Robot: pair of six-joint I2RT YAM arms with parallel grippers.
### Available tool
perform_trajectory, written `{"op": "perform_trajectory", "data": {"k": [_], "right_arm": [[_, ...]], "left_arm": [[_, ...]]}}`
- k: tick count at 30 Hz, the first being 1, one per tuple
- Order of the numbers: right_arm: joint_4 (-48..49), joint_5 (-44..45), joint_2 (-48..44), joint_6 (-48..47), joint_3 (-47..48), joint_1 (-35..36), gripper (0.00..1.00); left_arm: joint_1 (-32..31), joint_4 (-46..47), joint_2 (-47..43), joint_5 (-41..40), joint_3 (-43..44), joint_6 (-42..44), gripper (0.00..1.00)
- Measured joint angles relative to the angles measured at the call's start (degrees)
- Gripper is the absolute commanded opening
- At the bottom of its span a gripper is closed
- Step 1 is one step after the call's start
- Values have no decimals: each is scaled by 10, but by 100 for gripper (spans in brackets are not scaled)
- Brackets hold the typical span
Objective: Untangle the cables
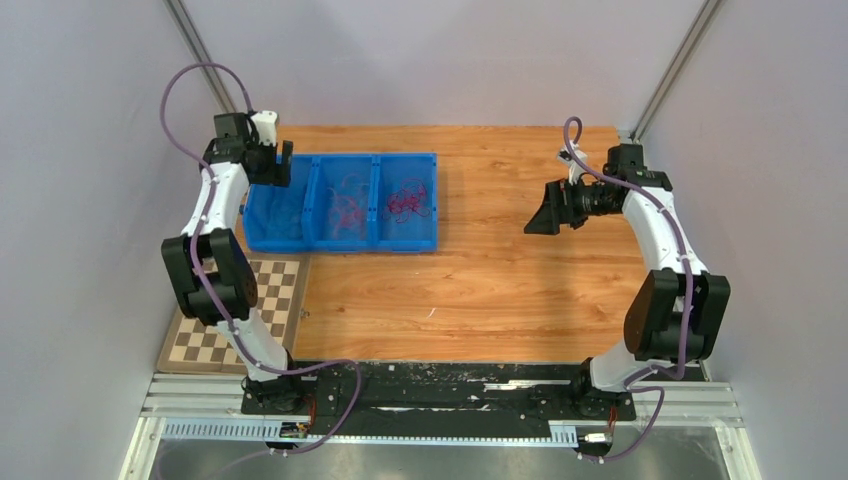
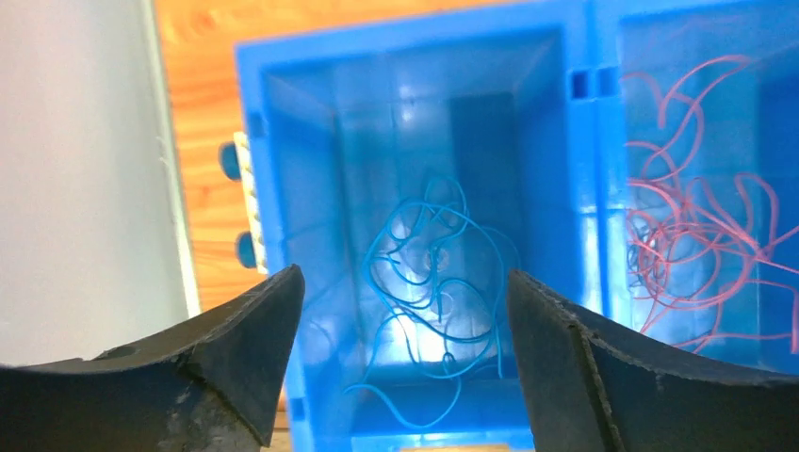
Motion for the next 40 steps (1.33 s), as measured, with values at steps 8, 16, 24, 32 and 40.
{"op": "perform_trajectory", "data": {"k": [8, 16, 24, 32, 40], "right_arm": [[-6, 12, -31, -21, 5, 0, 99], [26, 83, -35, -24, 62, 0, 100], [87, 146, -31, 57, 45, 13, 100], [121, 177, -31, 113, -66, 92, 100], [136, 192, -38, 151, -101, 108, 100]], "left_arm": [[3, -70, -68, 2, 100, -2, 100], [2, -209, -69, 70, 276, -38, 100], [-72, -239, -155, 75, 163, -66, 100], [-127, -245, -175, 84, -7, -92, 100], [-128, -241, -177, 114, -17, -112, 100]]}}
